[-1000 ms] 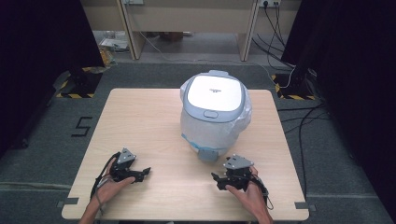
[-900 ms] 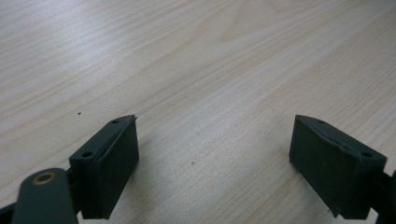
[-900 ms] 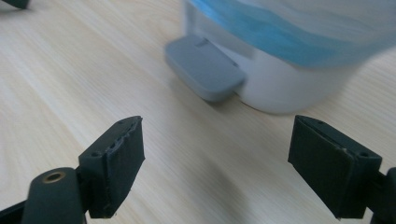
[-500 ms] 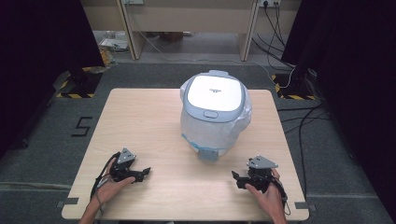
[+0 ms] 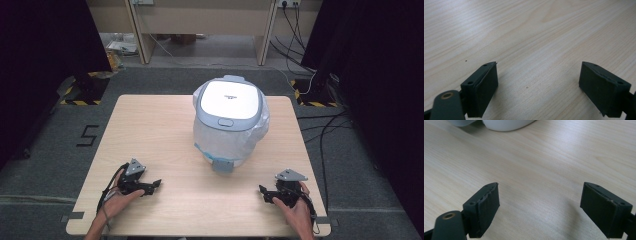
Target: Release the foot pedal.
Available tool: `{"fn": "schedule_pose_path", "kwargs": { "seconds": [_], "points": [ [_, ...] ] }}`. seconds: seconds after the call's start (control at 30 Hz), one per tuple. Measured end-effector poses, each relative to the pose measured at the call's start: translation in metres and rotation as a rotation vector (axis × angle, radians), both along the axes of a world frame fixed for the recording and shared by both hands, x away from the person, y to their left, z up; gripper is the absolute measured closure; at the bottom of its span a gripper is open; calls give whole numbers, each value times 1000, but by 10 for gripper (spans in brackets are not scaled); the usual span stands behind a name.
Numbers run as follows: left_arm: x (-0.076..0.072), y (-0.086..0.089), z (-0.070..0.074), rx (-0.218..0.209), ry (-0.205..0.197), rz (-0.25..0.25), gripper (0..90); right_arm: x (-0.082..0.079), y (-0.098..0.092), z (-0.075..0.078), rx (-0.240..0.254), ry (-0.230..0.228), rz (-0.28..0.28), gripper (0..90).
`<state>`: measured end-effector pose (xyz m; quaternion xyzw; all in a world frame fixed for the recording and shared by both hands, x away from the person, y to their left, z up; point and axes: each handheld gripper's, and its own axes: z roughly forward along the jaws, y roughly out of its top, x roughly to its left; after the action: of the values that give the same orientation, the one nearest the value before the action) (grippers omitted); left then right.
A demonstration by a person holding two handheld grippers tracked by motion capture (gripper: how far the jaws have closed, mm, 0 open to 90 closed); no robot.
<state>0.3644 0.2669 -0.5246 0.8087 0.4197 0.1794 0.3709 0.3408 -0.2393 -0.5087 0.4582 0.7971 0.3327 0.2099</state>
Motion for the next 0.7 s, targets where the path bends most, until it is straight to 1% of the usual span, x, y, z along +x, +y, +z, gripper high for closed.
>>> {"fn": "schedule_pose_path", "kwargs": {
  "seconds": [0.1, 0.17, 0.23, 0.5, 0.7],
  "points": [
    [0, 0, 0, 1, -1, -1, 146, 0, -2, -4, -11, 25, -7, 149],
    [0, 0, 0, 0, 0, 0, 146, 0, -4, -6, 10, 23, -8, 146],
    [0, 0, 0, 1, 0, 0, 146, 0, -4, -7, 19, 15, -9, 141],
    [0, 0, 0, 0, -2, 0, 144, 1, -3, -8, 12, 17, -8, 115],
    [0, 0, 0, -1, -2, -1, 143, 2, -3, -8, 12, 18, -7, 115]
  ]
}}
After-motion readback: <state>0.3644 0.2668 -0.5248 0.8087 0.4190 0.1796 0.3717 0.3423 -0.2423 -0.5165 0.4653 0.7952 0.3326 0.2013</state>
